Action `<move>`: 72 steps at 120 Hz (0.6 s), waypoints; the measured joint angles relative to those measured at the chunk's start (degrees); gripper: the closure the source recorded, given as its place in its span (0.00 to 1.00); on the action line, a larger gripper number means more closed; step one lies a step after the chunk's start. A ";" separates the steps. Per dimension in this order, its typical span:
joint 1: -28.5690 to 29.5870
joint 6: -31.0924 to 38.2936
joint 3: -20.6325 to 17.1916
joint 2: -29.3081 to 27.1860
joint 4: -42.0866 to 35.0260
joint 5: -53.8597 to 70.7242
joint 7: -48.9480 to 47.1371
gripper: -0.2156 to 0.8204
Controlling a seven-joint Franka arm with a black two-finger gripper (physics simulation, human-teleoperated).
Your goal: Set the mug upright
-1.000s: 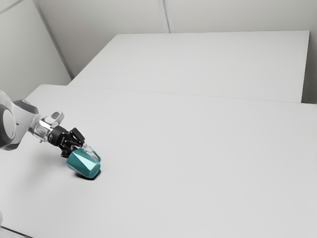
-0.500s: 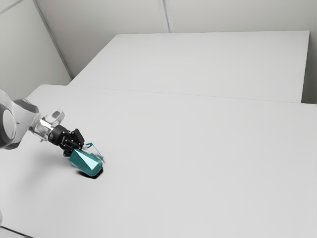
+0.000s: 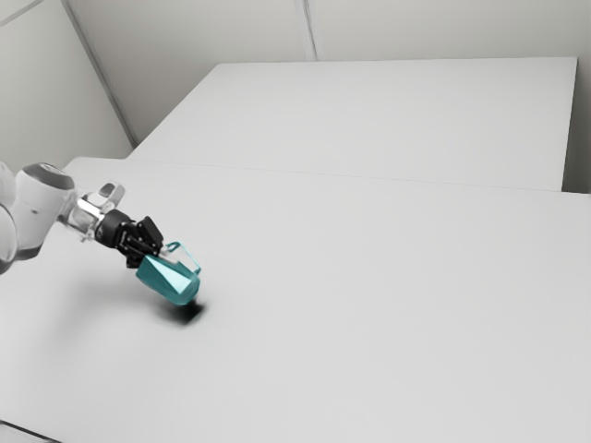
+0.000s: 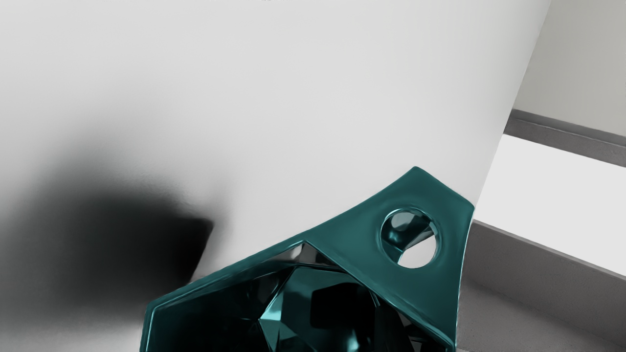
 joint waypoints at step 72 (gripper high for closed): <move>-1.65 10.12 -15.37 -9.08 1.97 17.31 -3.79 0.97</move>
